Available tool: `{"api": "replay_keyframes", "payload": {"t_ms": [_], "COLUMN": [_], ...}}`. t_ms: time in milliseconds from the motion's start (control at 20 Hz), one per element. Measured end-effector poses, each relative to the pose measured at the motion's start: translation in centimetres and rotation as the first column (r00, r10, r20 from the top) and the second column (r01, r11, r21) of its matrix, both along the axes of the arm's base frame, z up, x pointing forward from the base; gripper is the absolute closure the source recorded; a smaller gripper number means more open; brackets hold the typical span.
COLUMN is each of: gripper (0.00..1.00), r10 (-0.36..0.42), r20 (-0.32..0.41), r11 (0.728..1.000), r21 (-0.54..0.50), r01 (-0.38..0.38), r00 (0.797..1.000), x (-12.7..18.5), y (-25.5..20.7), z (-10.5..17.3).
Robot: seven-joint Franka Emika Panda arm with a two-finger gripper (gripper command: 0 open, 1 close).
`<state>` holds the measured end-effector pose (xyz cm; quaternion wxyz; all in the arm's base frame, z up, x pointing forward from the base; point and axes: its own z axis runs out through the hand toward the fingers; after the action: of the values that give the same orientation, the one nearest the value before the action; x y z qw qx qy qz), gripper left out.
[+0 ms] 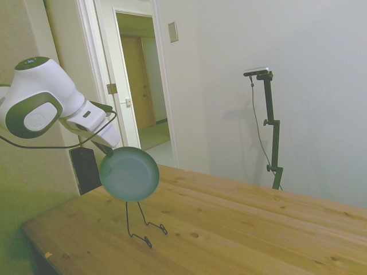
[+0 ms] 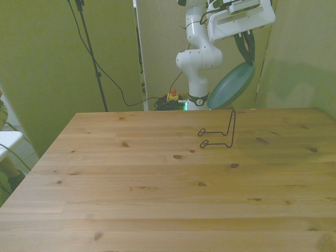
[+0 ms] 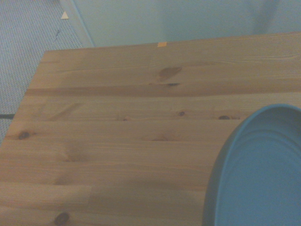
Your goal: Load the plate
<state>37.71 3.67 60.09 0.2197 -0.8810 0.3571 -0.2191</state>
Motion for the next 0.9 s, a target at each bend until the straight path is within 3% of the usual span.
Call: {"api": "replay_keyframes", "payload": {"t_ms": [400,900], "gripper": [1.00,1.00], "r10": [-0.050,-0.018], "r20": [0.033,0.073], "r11": [0.993,0.968], "r21": [0.109,0.250], "r01": [0.046,-0.001], "r00": [0.998,0.997], "x": [-5.4,-5.5], "y": [-8.6,-9.4], "z": [0.4,-1.8]}}
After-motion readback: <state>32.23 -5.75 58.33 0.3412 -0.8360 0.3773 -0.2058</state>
